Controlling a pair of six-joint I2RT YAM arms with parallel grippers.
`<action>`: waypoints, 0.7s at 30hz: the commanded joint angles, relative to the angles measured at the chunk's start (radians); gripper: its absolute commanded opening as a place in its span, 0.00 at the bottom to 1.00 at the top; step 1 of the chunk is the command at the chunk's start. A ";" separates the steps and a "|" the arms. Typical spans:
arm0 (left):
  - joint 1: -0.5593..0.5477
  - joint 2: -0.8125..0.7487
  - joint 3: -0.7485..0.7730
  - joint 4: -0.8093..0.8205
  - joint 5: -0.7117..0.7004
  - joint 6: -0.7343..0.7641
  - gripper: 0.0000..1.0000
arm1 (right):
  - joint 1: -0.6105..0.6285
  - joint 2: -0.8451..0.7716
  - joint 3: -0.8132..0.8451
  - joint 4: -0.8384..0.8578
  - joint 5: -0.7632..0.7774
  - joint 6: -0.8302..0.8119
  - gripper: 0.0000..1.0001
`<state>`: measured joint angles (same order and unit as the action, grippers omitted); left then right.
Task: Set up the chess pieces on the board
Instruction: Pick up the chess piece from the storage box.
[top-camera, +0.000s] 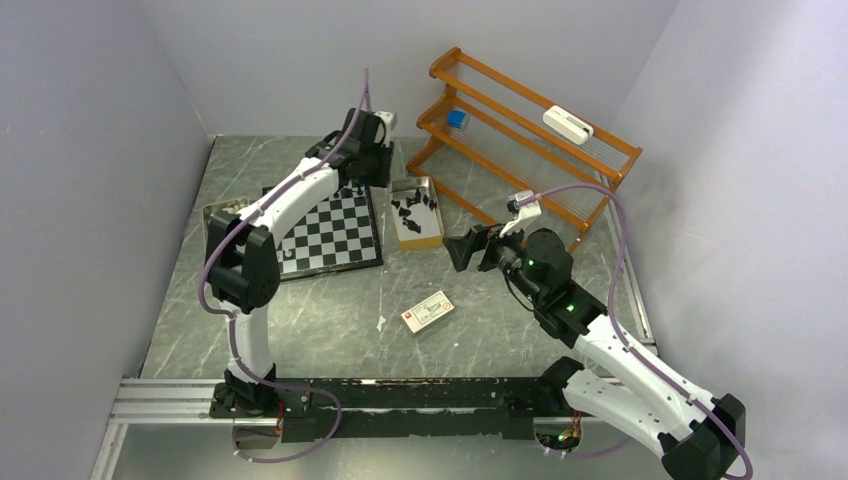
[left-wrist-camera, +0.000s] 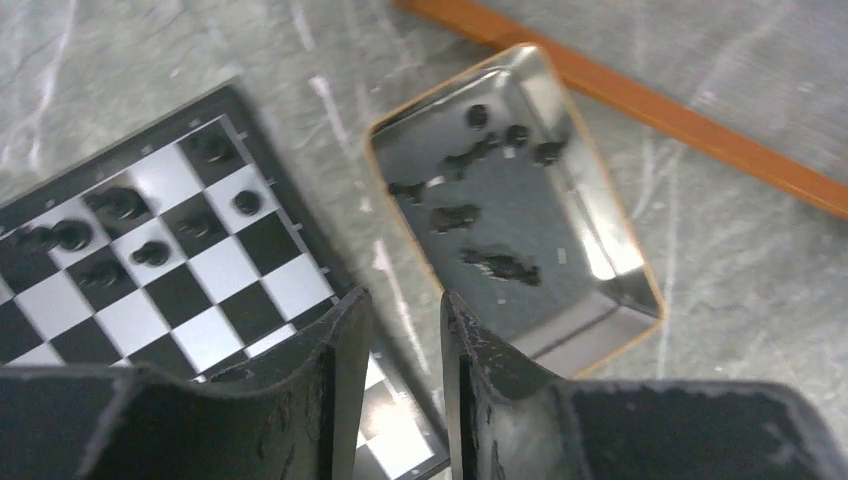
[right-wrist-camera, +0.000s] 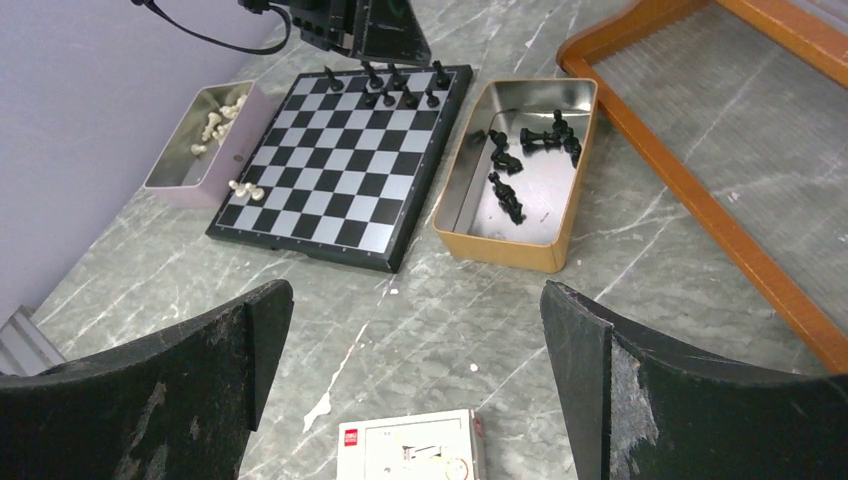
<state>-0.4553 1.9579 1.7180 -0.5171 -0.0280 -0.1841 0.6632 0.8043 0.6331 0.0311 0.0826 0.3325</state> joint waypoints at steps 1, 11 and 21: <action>-0.073 0.010 0.082 -0.012 0.030 -0.002 0.36 | 0.004 -0.034 0.002 -0.003 0.017 -0.006 1.00; -0.127 0.133 0.109 0.107 0.082 0.022 0.30 | 0.004 -0.040 0.009 -0.024 0.012 0.000 1.00; -0.146 0.239 0.071 0.281 0.111 0.044 0.29 | 0.003 -0.037 0.024 -0.026 0.007 -0.006 1.00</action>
<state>-0.5896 2.1559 1.7969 -0.3466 0.0532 -0.1665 0.6632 0.7761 0.6338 0.0051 0.0860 0.3325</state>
